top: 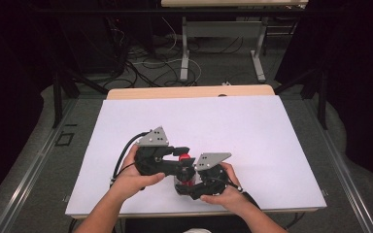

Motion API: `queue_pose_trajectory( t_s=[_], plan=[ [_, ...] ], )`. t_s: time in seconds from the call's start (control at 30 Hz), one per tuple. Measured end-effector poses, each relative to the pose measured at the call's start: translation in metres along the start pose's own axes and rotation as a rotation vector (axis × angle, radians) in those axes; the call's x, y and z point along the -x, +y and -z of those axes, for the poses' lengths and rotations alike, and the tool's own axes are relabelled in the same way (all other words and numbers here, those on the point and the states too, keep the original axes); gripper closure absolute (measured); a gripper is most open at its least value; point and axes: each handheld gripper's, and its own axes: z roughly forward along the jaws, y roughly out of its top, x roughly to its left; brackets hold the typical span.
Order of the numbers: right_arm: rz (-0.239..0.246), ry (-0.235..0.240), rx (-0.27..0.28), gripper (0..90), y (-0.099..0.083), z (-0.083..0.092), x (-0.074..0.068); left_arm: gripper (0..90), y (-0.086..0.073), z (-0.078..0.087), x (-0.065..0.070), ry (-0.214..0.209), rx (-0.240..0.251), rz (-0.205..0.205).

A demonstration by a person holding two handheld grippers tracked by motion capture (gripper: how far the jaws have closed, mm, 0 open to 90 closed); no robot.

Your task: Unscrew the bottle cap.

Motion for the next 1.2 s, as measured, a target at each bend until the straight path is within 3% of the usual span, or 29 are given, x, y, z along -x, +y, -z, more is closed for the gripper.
queue_pose_trajectory(
  t_s=[0.13,0.2,0.3,0.37,0.43,0.57,0.73,0.93,1.0,1.2],
  plan=[
    [-0.01,-0.024,0.008,29.5,0.0,0.0,0.0,61.4,-0.002,-0.001,0.007,0.084,0.018,0.011],
    [-0.008,-0.036,0.003,29.5,0.0,0.0,0.0,61.4,-0.003,-0.003,0.013,0.149,0.038,0.025],
    [-0.017,-0.059,0.007,29.5,0.0,0.0,0.0,61.2,-0.004,-0.005,0.021,0.226,0.056,0.064],
    [-0.015,-0.062,0.004,29.5,0.0,0.0,0.0,58.3,-0.003,-0.006,0.024,0.246,0.051,0.06],
    [-0.023,-0.054,0.005,29.5,-0.001,0.001,0.002,49.4,-0.001,-0.003,0.023,0.227,0.058,0.057],
    [-0.026,-0.043,0.01,29.5,0.0,0.002,0.003,47.9,0.001,0.006,0.017,0.159,0.048,0.048],
    [-0.018,-0.023,0.009,29.5,0.001,0.003,0.001,51.9,-0.001,0.012,0.009,0.103,0.038,0.034],
    [-0.004,-0.004,-0.003,29.5,0.002,0.002,-0.002,56.1,-0.003,0.01,0.0,0.013,0.023,-0.044],
    [-0.003,-0.005,0.0,29.5,0.002,0.002,-0.002,56.6,-0.003,0.008,-0.003,-0.018,0.017,-0.038],
    [0.007,-0.002,-0.006,29.5,0.001,0.0,-0.003,60.8,-0.005,0.001,-0.004,-0.031,0.029,-0.028]
  ],
)
